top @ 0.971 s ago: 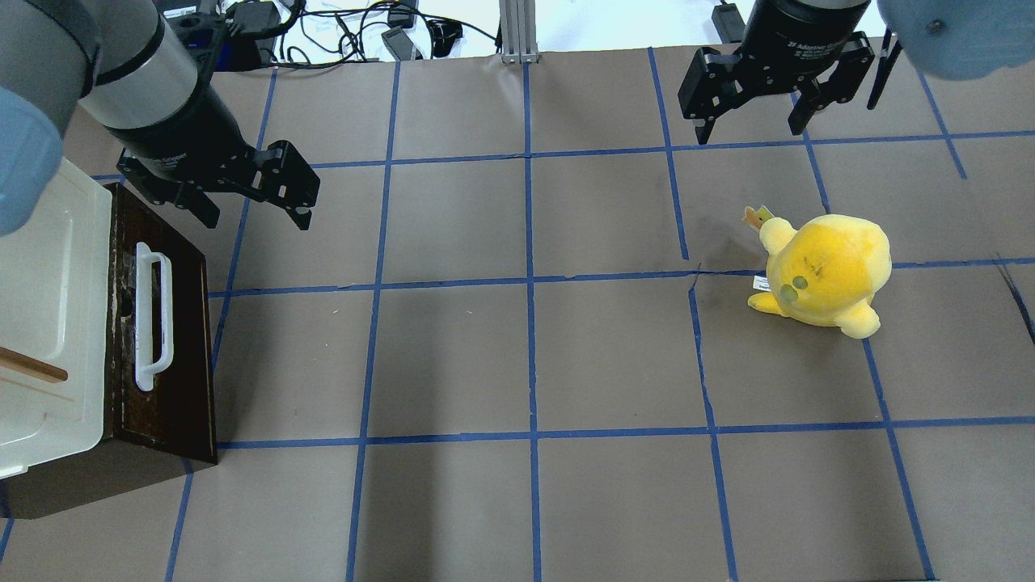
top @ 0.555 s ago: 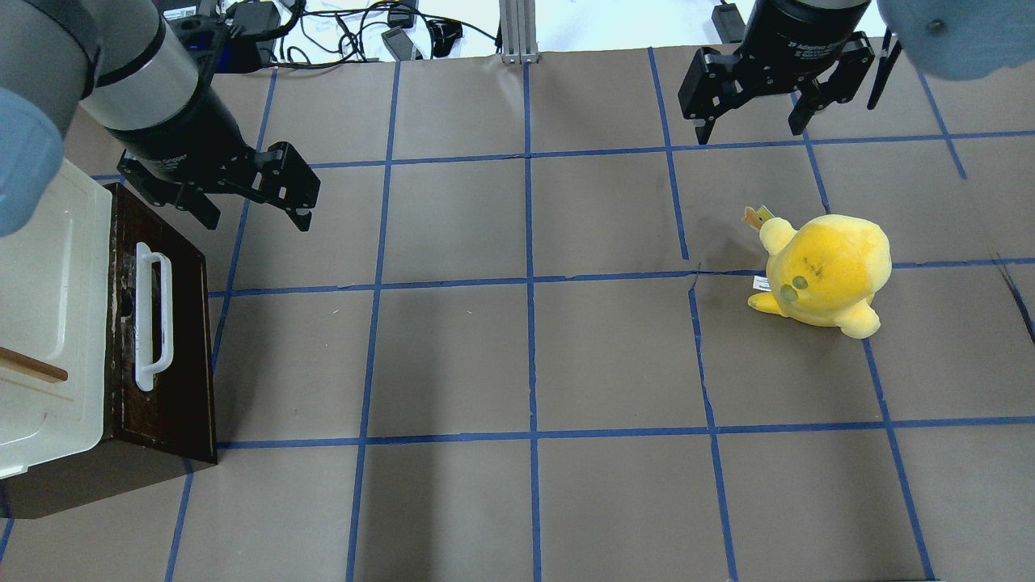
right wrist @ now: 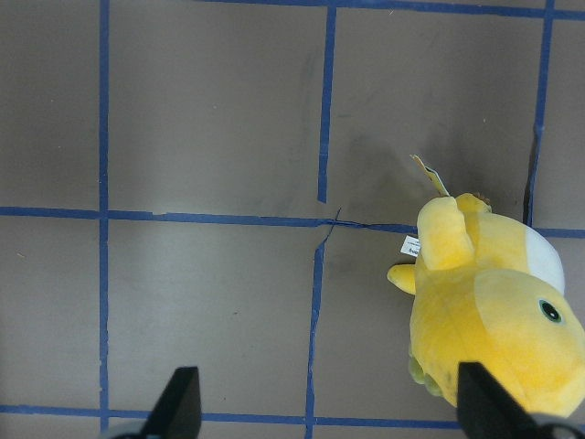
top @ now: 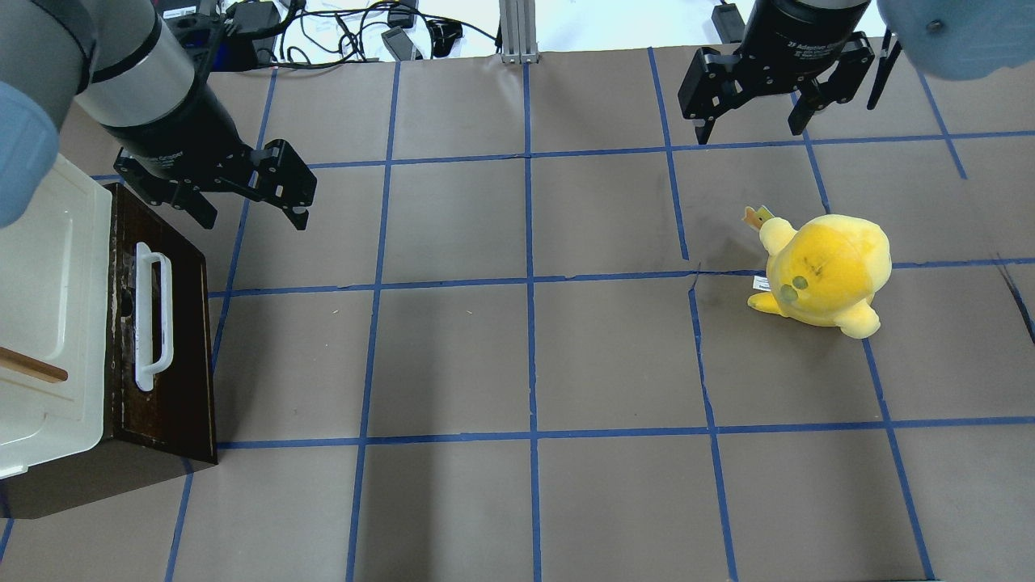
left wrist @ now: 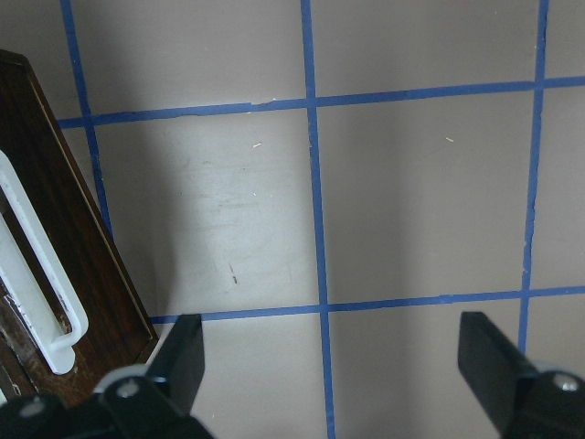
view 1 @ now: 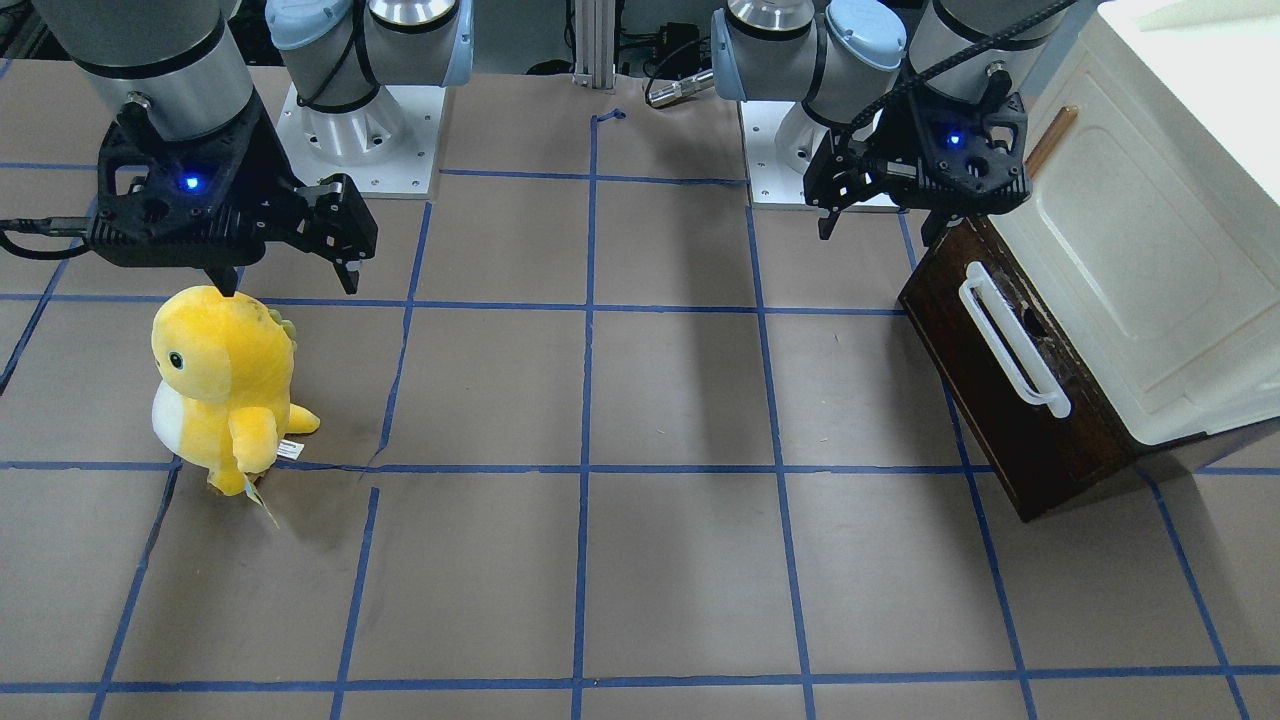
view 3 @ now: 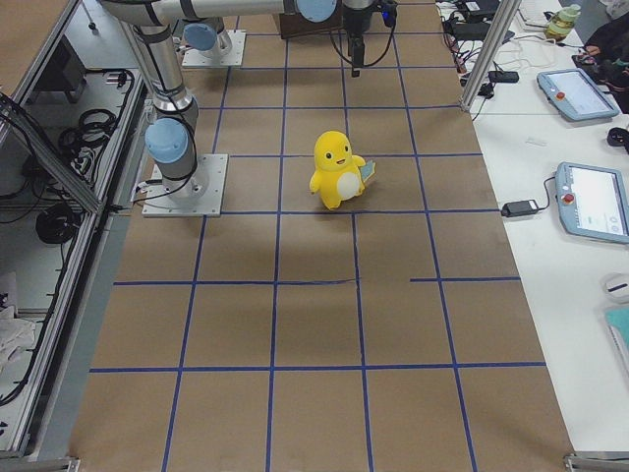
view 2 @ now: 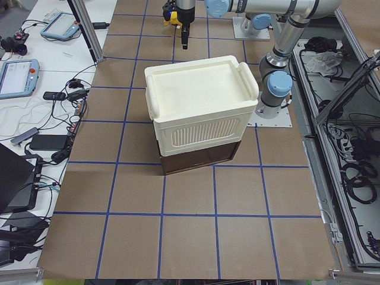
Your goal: Pull drawer sideways
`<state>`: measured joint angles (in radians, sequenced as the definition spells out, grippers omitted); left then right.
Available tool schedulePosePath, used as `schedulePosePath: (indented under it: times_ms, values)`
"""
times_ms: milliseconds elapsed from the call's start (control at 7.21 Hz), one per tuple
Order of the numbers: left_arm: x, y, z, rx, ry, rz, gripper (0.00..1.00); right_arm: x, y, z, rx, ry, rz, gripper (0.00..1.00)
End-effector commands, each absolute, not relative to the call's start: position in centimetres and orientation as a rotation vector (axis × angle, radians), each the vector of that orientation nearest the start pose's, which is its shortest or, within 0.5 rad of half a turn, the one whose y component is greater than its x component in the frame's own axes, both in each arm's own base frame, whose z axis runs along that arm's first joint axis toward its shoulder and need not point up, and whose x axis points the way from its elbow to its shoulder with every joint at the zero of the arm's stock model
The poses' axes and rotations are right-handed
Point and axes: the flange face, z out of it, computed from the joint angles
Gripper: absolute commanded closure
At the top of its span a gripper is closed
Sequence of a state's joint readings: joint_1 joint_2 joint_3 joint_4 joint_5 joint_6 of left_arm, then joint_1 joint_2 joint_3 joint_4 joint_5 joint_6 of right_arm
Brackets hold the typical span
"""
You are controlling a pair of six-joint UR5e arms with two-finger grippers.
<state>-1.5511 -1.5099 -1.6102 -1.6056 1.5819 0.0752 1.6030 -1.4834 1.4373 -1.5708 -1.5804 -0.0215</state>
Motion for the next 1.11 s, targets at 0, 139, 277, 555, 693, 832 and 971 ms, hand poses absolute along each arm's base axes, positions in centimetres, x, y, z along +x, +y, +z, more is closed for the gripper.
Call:
schedulePosePath:
  times_ms: [0,139,277,555,693,832,971]
  values:
    - [-12.6,-47.2,49.0,0.082,3.13,0.013,0.0,14.9,-52.9,50.9,-0.084,3.15,-0.073,0.0]
    - [-12.4,-47.3,49.0,0.081,3.11,0.002,0.0,14.9,-52.9,50.9,-0.084,3.149,-0.073,0.0]
    - [-11.5,-47.3,49.0,0.069,3.011,0.007,0.0,14.9,-52.9,50.9,-0.087,3.15,-0.073,0.0]
    - [-11.7,-48.1,47.4,0.008,2.951,0.051,0.0,14.9,-52.9,50.9,-0.084,3.149,-0.073,0.0]
    - [-13.1,-49.3,45.5,-0.055,2.943,0.061,0.0,14.9,-52.9,50.9,-0.084,3.149,-0.073,0.0]
    - [-13.7,-50.8,42.8,-0.173,2.863,0.083,0.0,14.9,-52.9,50.9,-0.084,3.149,-0.073,0.0]
    - [-14.2,-51.7,40.5,-0.234,2.779,0.11,0.0,14.9,-52.9,50.9,-0.084,3.149,-0.073,0.0]
